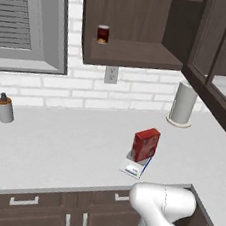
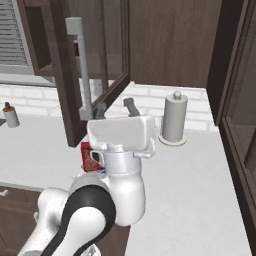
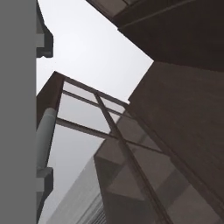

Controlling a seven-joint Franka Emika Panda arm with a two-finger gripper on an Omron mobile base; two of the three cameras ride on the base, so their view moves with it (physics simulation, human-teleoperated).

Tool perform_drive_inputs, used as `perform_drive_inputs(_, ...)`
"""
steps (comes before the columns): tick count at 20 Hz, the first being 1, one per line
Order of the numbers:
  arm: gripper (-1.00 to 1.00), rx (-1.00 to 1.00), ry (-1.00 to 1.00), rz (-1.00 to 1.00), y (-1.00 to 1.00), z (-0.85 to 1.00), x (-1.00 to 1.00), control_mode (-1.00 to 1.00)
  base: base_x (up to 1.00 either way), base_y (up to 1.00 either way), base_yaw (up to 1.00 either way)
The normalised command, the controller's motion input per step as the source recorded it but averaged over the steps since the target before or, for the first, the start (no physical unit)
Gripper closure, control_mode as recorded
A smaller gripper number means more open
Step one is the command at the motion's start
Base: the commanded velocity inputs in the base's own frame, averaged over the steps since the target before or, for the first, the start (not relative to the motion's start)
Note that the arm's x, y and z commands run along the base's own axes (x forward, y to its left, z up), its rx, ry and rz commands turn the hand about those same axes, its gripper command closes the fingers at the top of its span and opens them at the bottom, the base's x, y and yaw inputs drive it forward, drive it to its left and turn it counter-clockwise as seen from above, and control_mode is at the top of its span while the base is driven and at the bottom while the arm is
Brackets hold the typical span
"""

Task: Pick the cereal and place it on the digital scale for weighing, and close the cabinet.

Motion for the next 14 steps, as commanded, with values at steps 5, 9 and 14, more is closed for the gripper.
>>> perform_drive_inputs(5,-1.00,0.16,0.00,0.04,0.00,-0.01,0.53,-1.00,0.00,0.00,0.00)
perform_drive_inputs(9,-1.00,0.12,-0.04,0.03,0.30,0.00,0.50,-1.00,0.00,0.00,0.00)
perform_drive_inputs(14,-1.00,0.03,-0.06,0.01,0.73,0.00,0.55,-1.00,0.00,0.00,0.00)
